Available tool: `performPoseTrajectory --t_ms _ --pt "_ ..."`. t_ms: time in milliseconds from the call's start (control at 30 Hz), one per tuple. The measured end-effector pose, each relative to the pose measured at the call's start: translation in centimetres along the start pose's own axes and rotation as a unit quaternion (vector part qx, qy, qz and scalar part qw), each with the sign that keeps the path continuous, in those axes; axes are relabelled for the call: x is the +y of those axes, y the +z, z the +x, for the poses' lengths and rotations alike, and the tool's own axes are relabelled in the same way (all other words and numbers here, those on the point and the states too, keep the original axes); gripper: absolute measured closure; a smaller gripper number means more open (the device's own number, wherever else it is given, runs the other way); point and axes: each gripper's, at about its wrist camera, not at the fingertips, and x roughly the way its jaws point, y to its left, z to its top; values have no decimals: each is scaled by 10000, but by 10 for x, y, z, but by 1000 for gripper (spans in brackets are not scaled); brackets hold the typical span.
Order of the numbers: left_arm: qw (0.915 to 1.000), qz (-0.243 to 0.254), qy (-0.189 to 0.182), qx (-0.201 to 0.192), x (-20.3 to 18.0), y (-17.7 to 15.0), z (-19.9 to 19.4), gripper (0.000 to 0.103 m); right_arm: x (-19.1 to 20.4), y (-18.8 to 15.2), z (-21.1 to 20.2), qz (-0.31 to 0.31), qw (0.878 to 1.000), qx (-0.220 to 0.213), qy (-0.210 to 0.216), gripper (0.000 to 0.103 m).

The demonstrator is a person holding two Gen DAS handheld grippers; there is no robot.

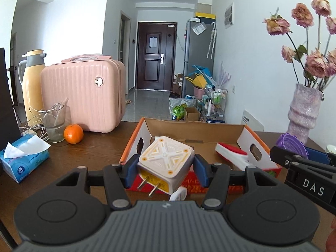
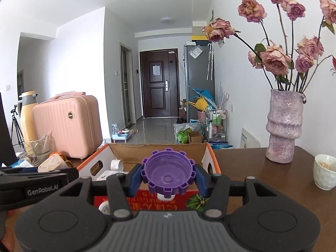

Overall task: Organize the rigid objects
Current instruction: 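Carry the plug adapter and purple cap over the red box, then open both tools to drop the purple cap and plug adapter into the box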

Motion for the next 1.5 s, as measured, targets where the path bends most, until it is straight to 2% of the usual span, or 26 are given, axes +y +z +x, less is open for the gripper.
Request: performPoseTrajectory --t_ms 467,900,1500 --pt "9999 -76 131 60 -8 18 55 47 -8 16 61 -37 9996 272 -59 51" --pt "9997 -13 246 80 -12 33 108 47 -19 31 112 -18 9994 343 -86 51" --pt "9992 157 333 169 -13 46 157 47 -32 35 169 -76 9970 745 -214 51"
